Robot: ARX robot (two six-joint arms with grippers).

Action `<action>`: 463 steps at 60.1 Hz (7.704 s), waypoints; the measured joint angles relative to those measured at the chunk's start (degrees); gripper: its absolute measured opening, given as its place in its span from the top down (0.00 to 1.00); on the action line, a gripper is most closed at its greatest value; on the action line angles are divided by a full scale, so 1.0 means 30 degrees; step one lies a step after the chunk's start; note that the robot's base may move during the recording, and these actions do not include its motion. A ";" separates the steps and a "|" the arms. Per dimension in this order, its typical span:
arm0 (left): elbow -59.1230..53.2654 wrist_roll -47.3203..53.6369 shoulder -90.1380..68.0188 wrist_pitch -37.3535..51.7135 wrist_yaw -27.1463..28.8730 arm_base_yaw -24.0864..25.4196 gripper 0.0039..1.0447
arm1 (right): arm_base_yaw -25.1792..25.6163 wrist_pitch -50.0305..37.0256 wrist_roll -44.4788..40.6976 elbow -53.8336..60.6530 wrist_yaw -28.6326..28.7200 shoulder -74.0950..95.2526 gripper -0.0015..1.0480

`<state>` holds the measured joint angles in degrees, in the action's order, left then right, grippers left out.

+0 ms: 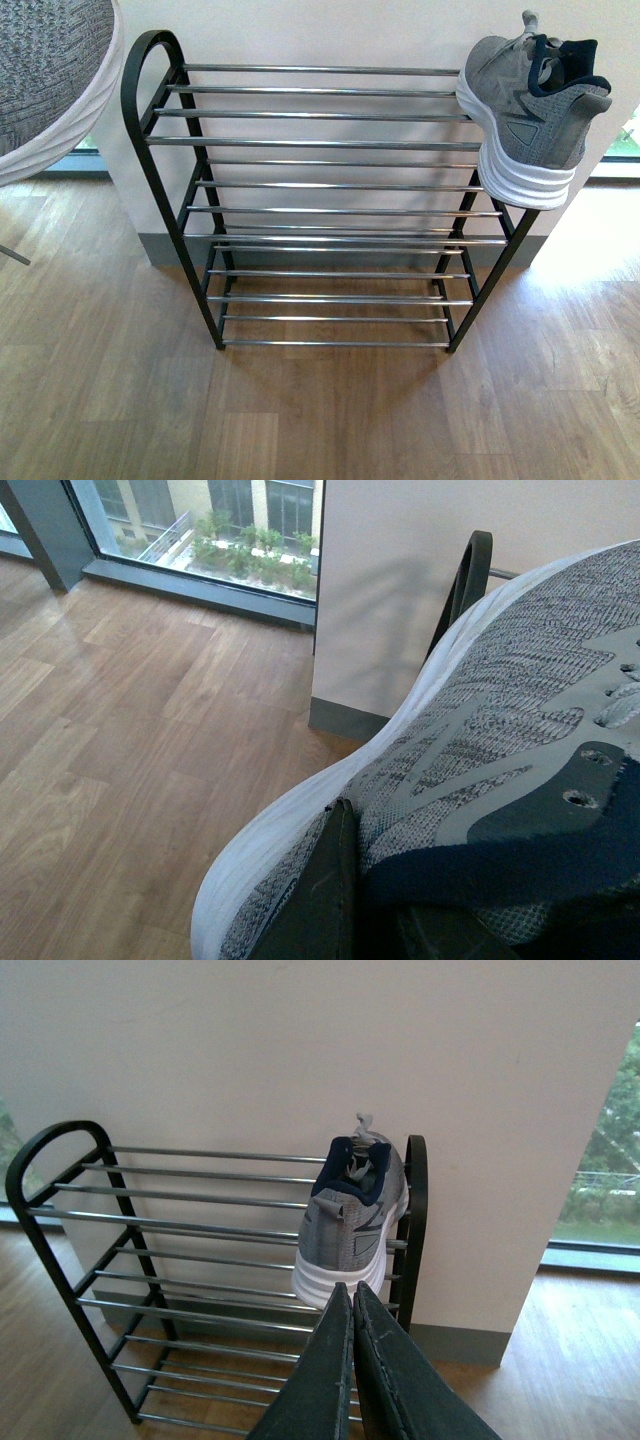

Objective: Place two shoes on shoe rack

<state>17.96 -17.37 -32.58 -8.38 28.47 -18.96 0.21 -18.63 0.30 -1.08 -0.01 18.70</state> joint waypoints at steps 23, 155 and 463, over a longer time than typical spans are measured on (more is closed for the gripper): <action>0.0000 0.0000 0.0000 0.0000 0.0000 0.0000 0.99 | 0.0000 0.2149 0.0000 0.0000 0.0000 -0.2215 0.98; 3.3667 -1.4207 -3.5569 -0.5268 -0.7002 -0.4437 0.99 | -0.0022 0.6149 -0.0036 -0.0007 -0.0007 -0.6120 0.09; -0.5697 0.5632 1.0571 0.2776 -0.9500 0.6273 0.09 | -0.0044 0.6164 -0.0036 -0.0007 -0.0051 -0.6142 0.09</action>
<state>0.86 -0.47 -0.86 -0.05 -0.03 -0.14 0.08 -0.14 0.19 -1.10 -0.16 0.27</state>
